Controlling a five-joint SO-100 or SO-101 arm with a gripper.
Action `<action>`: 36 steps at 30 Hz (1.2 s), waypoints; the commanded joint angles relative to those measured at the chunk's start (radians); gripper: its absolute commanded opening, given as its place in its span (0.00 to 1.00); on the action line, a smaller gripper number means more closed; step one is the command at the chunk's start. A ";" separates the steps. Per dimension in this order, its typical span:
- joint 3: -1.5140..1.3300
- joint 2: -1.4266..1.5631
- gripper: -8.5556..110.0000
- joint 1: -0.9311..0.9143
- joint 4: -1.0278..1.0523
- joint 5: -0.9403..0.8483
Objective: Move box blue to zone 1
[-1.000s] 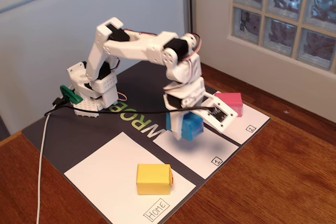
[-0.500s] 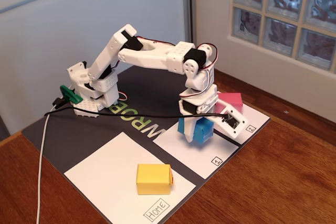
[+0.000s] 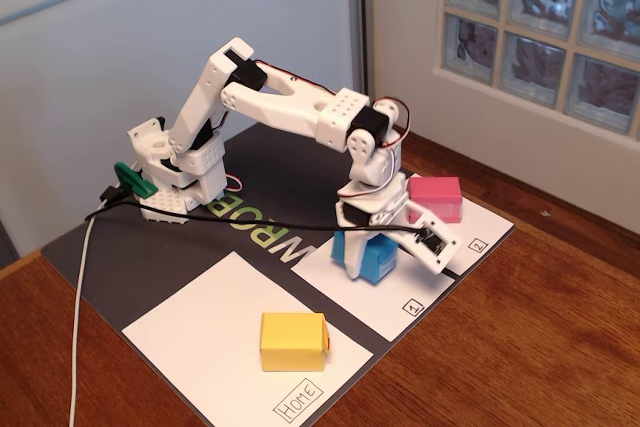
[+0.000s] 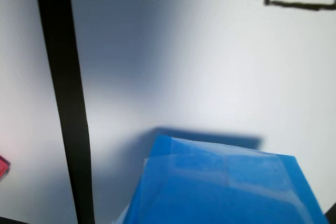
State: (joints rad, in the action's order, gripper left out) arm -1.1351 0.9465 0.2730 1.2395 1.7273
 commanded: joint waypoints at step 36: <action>-0.124 0.241 0.46 -0.018 -0.107 0.012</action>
State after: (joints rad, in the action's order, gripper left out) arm -1.2717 1.0738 0.2470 1.1321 1.7288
